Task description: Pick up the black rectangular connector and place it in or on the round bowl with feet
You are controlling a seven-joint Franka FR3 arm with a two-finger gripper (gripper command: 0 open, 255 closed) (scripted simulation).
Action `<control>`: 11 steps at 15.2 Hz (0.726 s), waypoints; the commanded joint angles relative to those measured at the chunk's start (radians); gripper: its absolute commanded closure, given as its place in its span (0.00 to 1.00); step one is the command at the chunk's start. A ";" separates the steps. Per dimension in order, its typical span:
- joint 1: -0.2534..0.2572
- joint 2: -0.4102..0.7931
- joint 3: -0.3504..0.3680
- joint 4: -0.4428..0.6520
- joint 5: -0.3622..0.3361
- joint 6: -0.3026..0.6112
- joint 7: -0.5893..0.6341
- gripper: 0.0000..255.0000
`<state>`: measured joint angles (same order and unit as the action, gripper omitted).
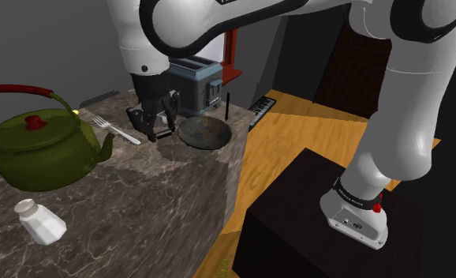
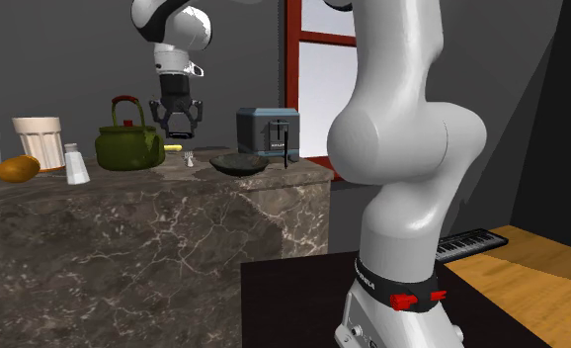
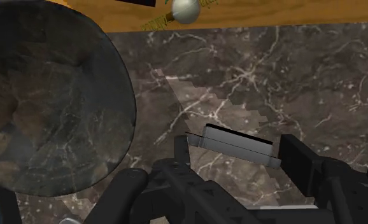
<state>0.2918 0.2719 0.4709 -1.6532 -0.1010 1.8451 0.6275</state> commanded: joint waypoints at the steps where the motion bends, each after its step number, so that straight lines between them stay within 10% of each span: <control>1: -0.039 -0.055 -0.009 -0.065 0.025 0.016 -0.050 1.00; 11: -0.187 -0.262 -0.101 -0.300 0.108 0.062 -0.310 1.00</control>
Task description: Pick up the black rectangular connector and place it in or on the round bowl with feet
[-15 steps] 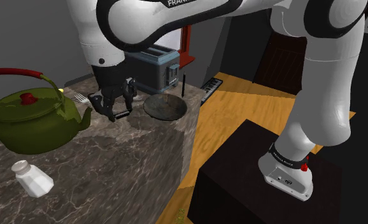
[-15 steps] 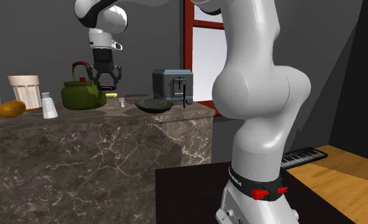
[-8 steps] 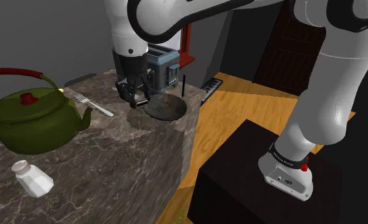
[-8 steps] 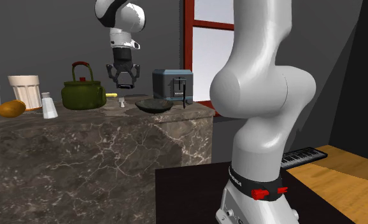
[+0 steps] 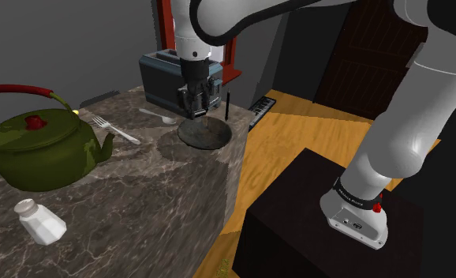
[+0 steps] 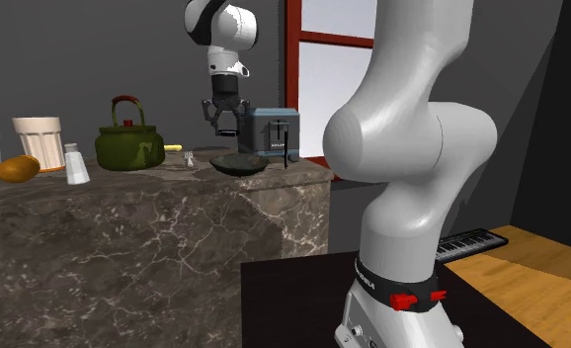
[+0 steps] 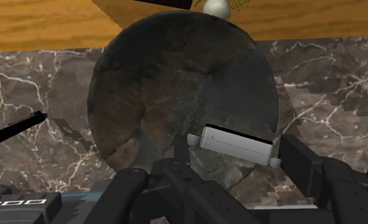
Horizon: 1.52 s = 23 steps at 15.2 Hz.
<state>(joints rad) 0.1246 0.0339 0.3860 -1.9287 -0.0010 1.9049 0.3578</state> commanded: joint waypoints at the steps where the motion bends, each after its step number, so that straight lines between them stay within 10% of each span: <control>1: -0.030 -0.037 -0.027 -0.038 0.012 0.004 -0.062 1.00; 23: -0.025 0.029 -0.025 -0.158 -0.013 0.186 -0.045 1.00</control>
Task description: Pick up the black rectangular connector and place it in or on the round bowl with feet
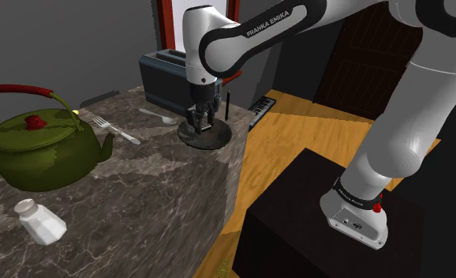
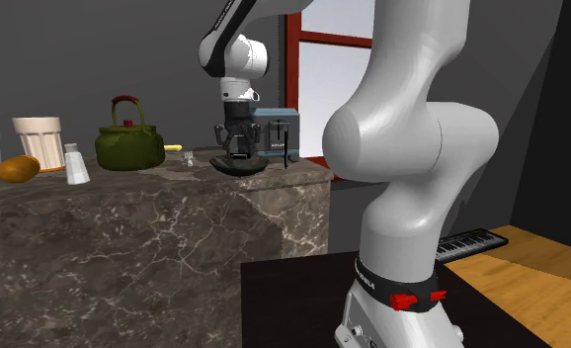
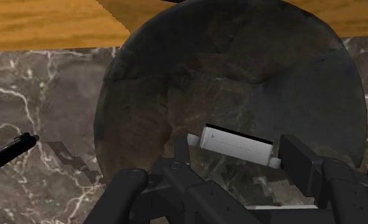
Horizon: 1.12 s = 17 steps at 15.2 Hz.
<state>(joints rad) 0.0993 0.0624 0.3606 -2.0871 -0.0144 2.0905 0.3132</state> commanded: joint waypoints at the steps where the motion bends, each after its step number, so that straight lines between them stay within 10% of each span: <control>1: 0.000 0.000 0.000 0.000 0.000 0.000 0.000 0.00; 17: -0.003 -0.040 -0.001 0.086 0.016 -0.124 -0.012 0.00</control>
<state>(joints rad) 0.0965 0.0227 0.3599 -2.0008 0.0015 1.9672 0.3017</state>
